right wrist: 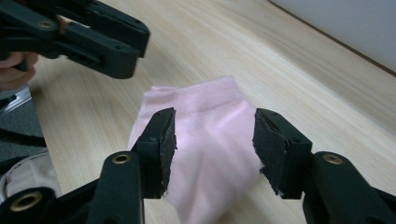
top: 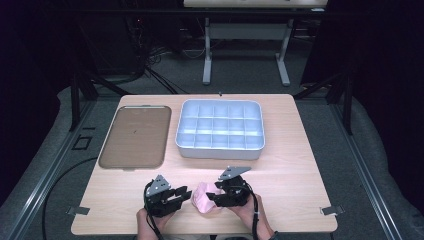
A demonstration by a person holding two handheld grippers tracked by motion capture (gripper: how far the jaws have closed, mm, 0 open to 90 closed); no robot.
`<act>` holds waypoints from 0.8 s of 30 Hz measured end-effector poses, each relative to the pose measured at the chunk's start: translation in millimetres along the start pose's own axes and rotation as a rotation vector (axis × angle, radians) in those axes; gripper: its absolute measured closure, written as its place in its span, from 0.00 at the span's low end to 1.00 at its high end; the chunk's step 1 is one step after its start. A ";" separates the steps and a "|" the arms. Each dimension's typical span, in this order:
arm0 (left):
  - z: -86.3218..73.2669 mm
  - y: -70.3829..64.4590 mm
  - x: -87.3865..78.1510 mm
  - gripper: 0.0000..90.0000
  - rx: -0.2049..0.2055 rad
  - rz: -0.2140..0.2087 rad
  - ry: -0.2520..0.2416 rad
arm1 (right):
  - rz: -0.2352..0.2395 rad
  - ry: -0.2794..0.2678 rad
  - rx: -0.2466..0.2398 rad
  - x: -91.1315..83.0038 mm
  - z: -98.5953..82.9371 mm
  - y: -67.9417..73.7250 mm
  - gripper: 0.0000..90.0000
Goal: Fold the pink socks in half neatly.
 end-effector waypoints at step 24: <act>-17.7 -7.2 34.0 0.99 0.105 -0.051 0.084 | -0.053 0.087 0.118 8.7 -25.3 -12.9 0.58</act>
Point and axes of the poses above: each handheld gripper's, and its own axes: x roughly forward along the jaws, z roughly out of its top, y roughly to its left, the point moved 4 cm from there along x, roughly forward along the jaws, and after that the axes turned 11 degrees about z, right-handed, at the moved point
